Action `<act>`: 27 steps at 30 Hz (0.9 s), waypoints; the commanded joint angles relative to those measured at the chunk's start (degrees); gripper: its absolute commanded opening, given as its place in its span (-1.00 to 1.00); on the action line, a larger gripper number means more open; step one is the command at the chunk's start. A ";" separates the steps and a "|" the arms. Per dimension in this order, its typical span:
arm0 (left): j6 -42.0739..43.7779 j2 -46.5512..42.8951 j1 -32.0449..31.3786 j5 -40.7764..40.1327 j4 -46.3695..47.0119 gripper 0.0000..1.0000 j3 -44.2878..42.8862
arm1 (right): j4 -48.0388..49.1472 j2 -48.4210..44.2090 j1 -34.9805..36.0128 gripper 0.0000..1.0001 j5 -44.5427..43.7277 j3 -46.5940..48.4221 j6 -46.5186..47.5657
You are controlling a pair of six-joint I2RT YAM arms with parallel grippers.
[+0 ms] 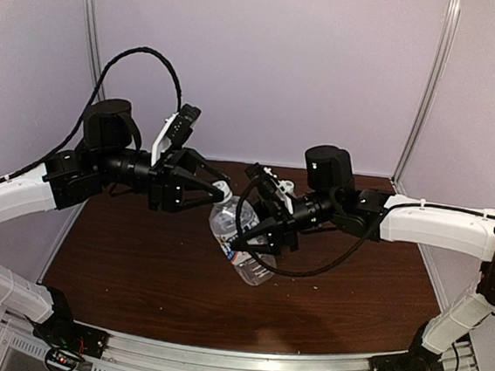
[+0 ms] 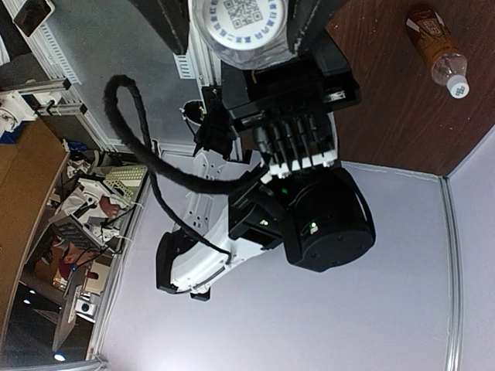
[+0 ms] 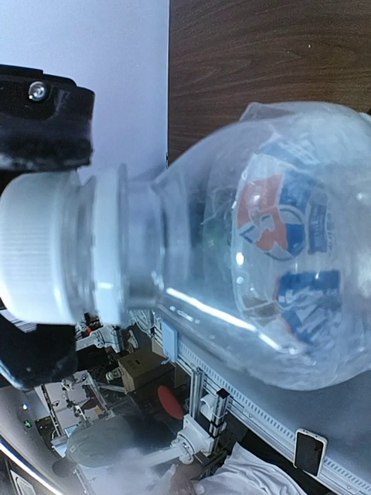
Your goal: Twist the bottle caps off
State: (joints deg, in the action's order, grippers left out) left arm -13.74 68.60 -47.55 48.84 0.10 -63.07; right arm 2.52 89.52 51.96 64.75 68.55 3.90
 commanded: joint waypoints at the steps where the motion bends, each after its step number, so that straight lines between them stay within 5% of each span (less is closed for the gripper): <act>1: 0.77 0.13 0.36 0.61 2.89 -0.19 0.67 | 2.48 0.30 -0.50 -0.06 1.61 0.97 -0.99; 10: -0.02 -0.21 0.35 -4.73 1.58 -0.48 0.34 | -0.99 -0.25 -0.82 -0.08 -7.02 1.88 -0.09; 16: -6.61 -0.07 0.35 -19.09 -1.72 -0.56 -1.82 | -3.14 -1.04 -0.81 -0.09 -22.12 2.26 0.81; 21: -18.65 0.79 0.32 -33.21 -3.45 -0.50 -2.83 | 0.08 -1.35 0.14 -0.09 -35.30 0.45 0.23; 27: -20.72 2.33 0.26 -33.98 -1.73 -0.34 -3.01 | 3.23 -1.54 0.59 -0.09 -38.17 -1.13 0.46</act>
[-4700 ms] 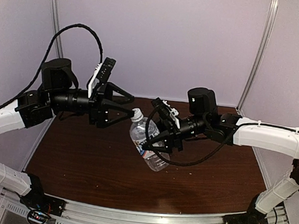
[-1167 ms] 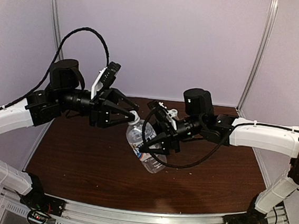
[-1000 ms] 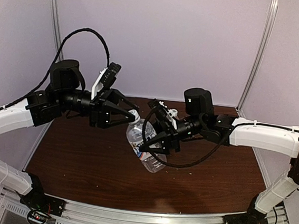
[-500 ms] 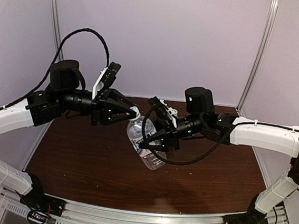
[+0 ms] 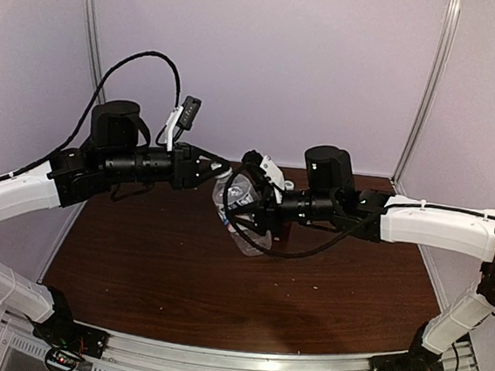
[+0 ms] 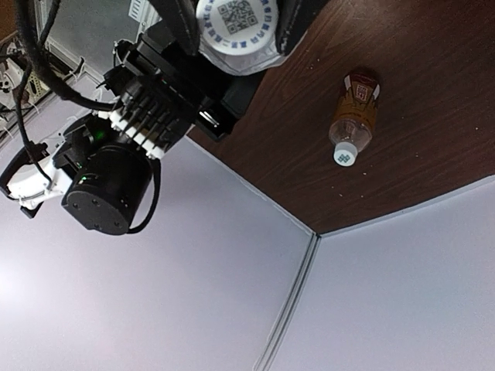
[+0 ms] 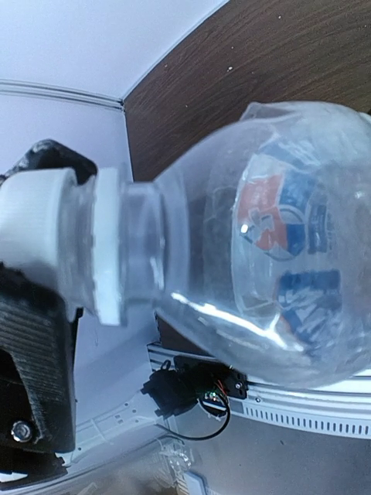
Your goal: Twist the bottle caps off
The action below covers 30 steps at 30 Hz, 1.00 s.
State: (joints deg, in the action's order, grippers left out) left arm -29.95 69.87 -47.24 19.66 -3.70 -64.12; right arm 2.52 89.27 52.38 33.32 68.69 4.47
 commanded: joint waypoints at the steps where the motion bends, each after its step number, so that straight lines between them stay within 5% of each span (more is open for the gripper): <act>1: -4.36 1.18 -0.03 -4.19 2.42 -0.31 -1.97 | 3.19 -1.32 0.18 -0.09 -6.46 -1.39 0.00; 21: 3.83 -0.81 -0.02 2.20 2.07 0.40 -2.28 | 3.21 -3.29 -0.25 -0.10 3.74 -3.03 0.49; 30: 13.42 -3.20 0.13 16.10 1.05 0.61 -2.43 | 2.65 -3.10 -0.52 -0.08 19.81 -2.68 1.15</act>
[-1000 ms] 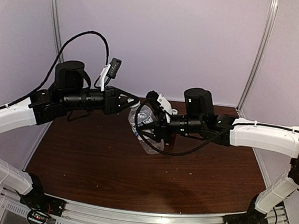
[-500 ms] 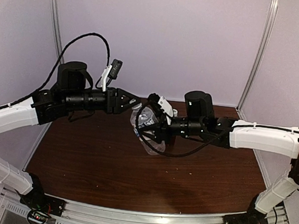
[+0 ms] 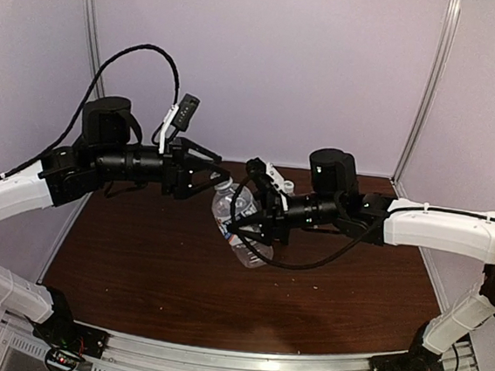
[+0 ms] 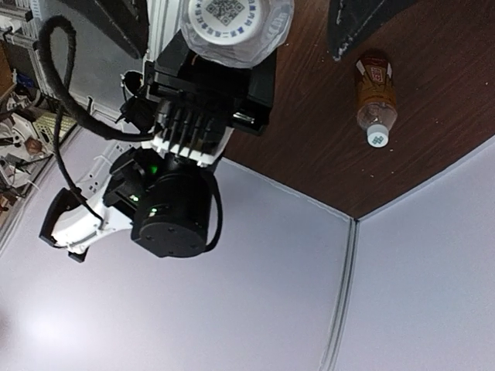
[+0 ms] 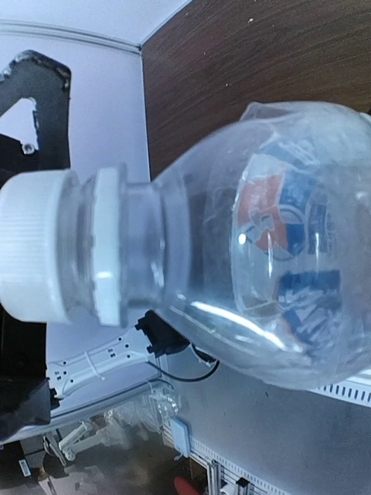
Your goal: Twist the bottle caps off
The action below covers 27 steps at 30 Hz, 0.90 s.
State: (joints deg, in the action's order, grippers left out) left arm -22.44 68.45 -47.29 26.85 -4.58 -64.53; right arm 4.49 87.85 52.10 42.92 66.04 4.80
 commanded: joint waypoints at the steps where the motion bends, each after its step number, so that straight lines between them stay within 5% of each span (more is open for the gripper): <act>1: 6.59 -1.96 0.18 10.60 1.95 0.62 -2.00 | 0.84 -1.52 -0.24 -0.08 11.98 0.04 0.83; 11: 9.20 -0.83 0.18 18.71 3.54 0.58 -1.39 | 0.93 0.33 -0.26 -0.08 20.36 1.81 -0.66; 27: 7.53 1.43 0.18 23.59 7.65 0.10 -0.27 | 1.22 0.63 -0.28 -0.08 20.49 1.72 -0.92</act>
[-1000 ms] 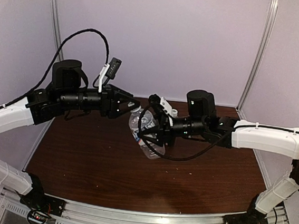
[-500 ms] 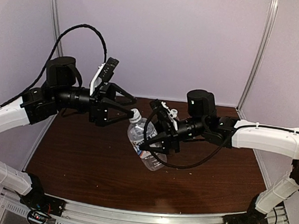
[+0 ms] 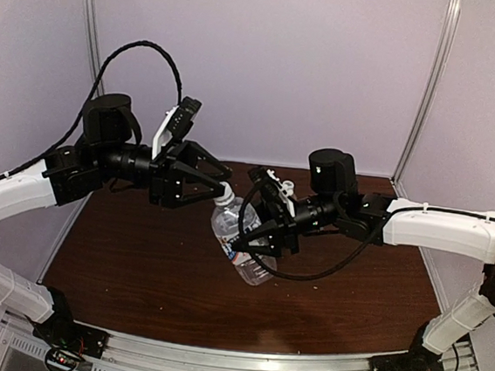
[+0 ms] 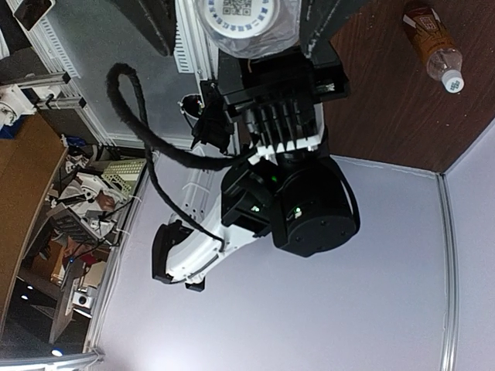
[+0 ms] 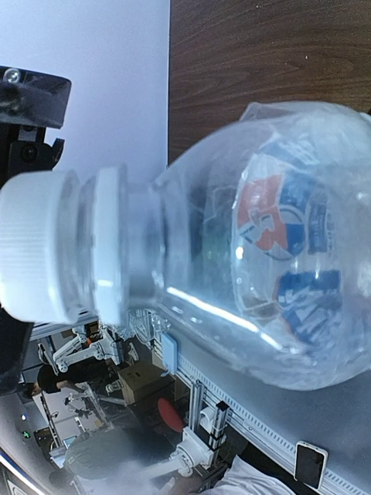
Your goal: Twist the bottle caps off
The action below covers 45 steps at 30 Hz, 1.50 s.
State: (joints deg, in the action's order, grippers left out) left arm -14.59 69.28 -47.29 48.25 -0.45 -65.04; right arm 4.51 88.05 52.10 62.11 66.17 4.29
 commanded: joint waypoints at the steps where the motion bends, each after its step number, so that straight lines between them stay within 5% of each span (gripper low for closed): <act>1: -0.33 0.60 0.18 2.20 3.52 0.10 0.41 | 1.20 0.45 -0.25 -0.08 1.28 1.59 -0.38; 13: -0.50 0.64 0.18 2.72 3.70 0.06 1.40 | 1.37 0.46 -0.50 -0.09 0.75 1.81 -0.94; 34: -1.19 0.47 0.19 1.68 4.05 -0.42 1.80 | -0.10 0.00 -0.86 -0.10 -6.14 2.24 -1.34; 45: -19.53 1.55 -3.20 -33.73 1.32 -0.55 -1.33 | 0.57 -0.96 -0.77 -0.10 -34.43 1.62 -2.10</act>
State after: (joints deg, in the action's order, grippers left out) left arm -25.98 69.89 -47.55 29.21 0.56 -63.77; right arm 4.12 87.42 51.48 42.04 66.52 4.10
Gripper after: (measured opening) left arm 0.303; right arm 0.473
